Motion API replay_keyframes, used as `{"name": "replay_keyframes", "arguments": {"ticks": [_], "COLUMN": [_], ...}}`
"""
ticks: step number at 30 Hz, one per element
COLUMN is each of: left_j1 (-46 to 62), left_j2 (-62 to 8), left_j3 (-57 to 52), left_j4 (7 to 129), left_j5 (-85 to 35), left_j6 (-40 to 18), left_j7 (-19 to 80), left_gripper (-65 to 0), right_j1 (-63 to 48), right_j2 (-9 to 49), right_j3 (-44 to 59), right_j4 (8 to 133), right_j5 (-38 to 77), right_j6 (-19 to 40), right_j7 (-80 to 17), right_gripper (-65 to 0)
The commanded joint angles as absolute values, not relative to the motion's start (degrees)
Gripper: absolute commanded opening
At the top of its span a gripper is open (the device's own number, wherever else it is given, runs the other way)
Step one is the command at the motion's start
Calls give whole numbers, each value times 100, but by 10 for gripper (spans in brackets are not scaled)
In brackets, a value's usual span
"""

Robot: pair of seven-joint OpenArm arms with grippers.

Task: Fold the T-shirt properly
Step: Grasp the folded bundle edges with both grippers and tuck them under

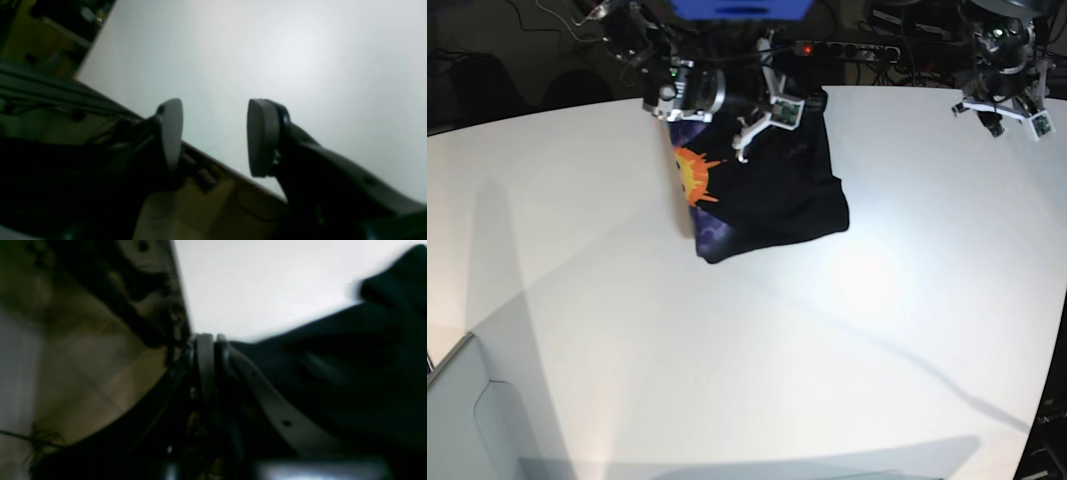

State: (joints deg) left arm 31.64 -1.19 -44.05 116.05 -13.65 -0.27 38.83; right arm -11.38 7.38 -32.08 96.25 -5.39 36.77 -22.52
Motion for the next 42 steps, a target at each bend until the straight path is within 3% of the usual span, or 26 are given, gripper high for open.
{"name": "replay_keyframes", "arguments": {"ticks": [1,6,11,14,16,20,23,38,40,42], "left_j1": [3310,3530,3538,3415,3240,2967,2721,1991,1956,1956], "left_j2": [-180,-224,-233,-321,-338,-338,-338,-321,-330,-330], "left_j3": [-4435,-4426,-4251,-4031,-3793,-3160,-2695,-1182,-1121,-1059], "left_j4": [11732,11732,11723,11714,11697,11670,11653,9947,9886,9886], "left_j5": [-1596,-2809,-3609,-3960,-4207,-4435,-4409,-4462,-4470,-4470], "left_j6": [-13,-13,-13,-13,-13,-13,-13,-13,-13,-13], "left_j7": [3776,3776,4040,4418,4629,4787,4787,4716,4716,4716], "left_gripper": [-352,-343,-197,-132,-123,-123,-123,-126,-161,-258], "right_j1": [-1138,-1218,-1218,-1218,-1270,-1437,-1604,-2105,-2105,-2105], "right_j2": [708,778,857,971,971,945,945,954,954,954], "right_j3": [-3125,-2343,-1569,-1218,-927,-119,356,980,980,980], "right_j4": [9851,10149,10158,10149,10158,10299,10492,11011,11011,11011], "right_j5": [-400,-400,-400,-400,-400,-400,-400,-400,-400,-409], "right_j6": [3705,3705,3705,3705,3705,3705,3705,3723,3723,3723], "right_j7": [-2062,-2097,-2105,-2105,-2105,-2105,-2105,-2105,-2105,-2105], "right_gripper": [-649,-649,-645,-584,-523,-416,-380,-377,-378,-379]}}
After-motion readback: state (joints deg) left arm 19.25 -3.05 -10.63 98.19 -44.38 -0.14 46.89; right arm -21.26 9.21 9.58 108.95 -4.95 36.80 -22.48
